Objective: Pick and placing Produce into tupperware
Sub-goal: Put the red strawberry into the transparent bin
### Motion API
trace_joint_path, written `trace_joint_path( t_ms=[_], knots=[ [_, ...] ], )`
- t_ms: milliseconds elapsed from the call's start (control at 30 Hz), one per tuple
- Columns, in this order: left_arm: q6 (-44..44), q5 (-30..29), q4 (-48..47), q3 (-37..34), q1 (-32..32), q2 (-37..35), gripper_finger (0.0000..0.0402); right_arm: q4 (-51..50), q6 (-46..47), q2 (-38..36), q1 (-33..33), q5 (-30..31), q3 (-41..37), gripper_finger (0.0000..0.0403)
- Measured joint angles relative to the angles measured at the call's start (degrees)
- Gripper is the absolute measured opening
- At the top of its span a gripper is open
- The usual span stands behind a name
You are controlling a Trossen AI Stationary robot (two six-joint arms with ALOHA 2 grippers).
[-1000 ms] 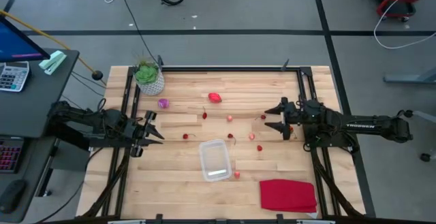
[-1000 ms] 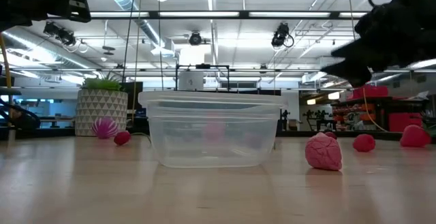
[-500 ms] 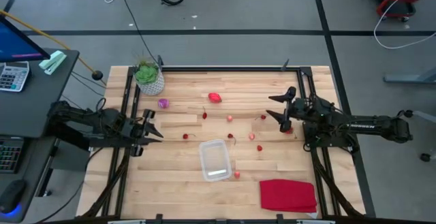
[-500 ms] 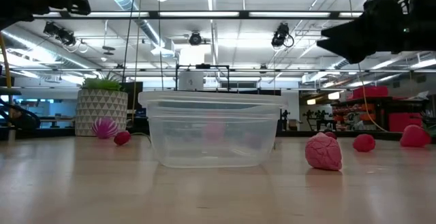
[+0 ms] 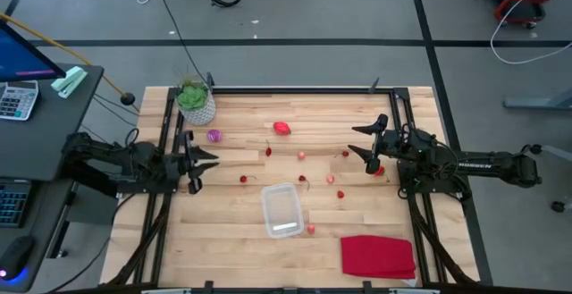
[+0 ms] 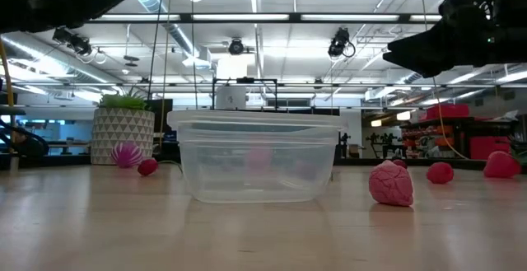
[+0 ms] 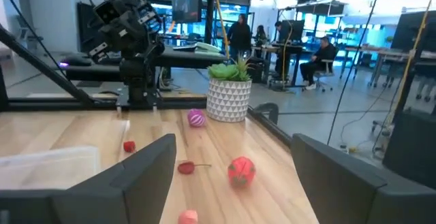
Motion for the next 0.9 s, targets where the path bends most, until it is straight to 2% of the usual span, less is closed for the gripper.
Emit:
trace_joint_path(
  t_ms=[67,233,400,600,767,900],
  knots=[
    [-2.88,-3.33,0.04,0.00,0.00,-0.01,0.0077,0.19,1.84,0.02,0.00,0.00,0.00,0.0300],
    [-3.86,-12.53,0.76,0.00,0.00,0.01,0.0063,1.00,16.04,0.02,0.72,-0.94,0.00,0.0300],
    [-3.48,-20.64,3.95,-0.02,0.00,-0.01,0.0050,-0.75,17.04,0.53,0.78,-1.14,-0.02,0.0300],
    [-3.77,-20.98,4.49,-0.02,0.00,-0.01,0.0048,-1.38,17.90,3.27,0.63,2.43,-0.02,0.0297],
    [-3.84,-21.05,4.44,-0.02,0.00,0.01,0.0060,-1.43,28.56,7.03,0.68,2.88,-0.02,0.0290],
    [-3.84,-21.04,4.42,-0.02,0.00,0.01,0.0067,-2.17,31.65,9.87,0.68,5.38,2.06,0.0282]
  ],
)
